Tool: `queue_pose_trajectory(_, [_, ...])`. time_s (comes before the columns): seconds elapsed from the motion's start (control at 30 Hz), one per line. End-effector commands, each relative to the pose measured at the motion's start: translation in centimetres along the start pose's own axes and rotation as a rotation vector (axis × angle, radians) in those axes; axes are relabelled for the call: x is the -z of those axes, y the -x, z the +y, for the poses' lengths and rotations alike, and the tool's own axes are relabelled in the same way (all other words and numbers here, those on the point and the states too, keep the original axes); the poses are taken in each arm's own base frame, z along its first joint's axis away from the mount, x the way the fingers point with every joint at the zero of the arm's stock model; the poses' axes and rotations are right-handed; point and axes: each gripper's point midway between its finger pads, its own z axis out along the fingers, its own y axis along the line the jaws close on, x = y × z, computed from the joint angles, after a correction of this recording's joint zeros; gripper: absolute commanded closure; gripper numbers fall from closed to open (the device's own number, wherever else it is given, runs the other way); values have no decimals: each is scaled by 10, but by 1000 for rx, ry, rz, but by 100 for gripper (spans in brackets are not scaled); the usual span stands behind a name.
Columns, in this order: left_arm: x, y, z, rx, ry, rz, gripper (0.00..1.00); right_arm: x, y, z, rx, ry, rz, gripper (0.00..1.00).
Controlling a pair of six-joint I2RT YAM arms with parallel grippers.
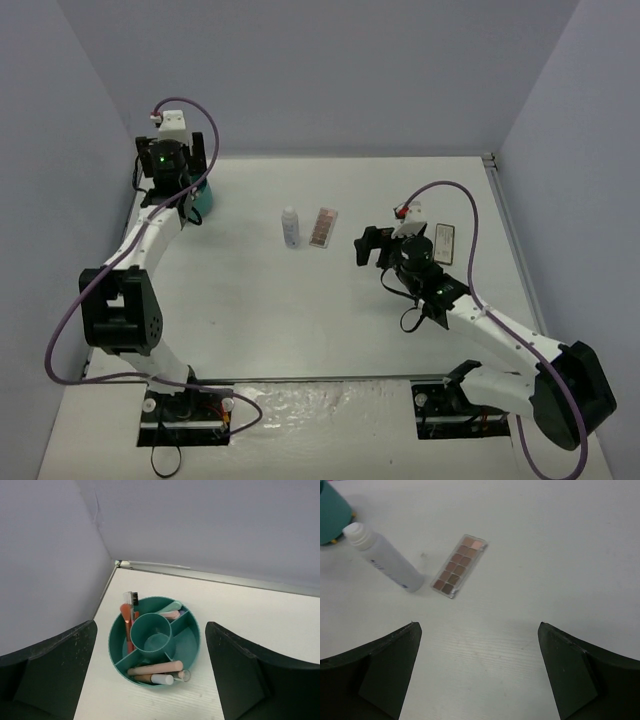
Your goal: Organize the makeup
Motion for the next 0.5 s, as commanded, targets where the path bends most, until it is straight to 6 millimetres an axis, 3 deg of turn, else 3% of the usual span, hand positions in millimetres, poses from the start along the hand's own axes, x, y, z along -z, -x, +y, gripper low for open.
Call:
queue_pose_trajectory(0.0, [36, 74, -3, 245, -87, -105, 11, 13, 32, -63, -119, -298, -47, 0])
queue_pose_trajectory(0.07, [45, 89, -7, 298, -123, -106, 9, 18, 25, -90, -148, -391, -7, 0])
queue_pose_trajectory(0.13, [66, 93, -17, 391, -191, -31, 5, 23, 16, -132, -197, -515, 57, 0])
queue_pose_trajectory(0.3, [129, 97, -37, 499, -370, 106, 3, 19, 0, -172, -241, -604, 138, 0])
queue_pose_trajectory(0.43, [178, 83, -38, 501, -450, 155, 3, 8, -18, -201, -276, -680, 209, 0])
queue_pose_trajectory(0.47, [184, 70, -41, 496, -463, 181, 3, 5, -21, -205, -285, -685, 222, 0])
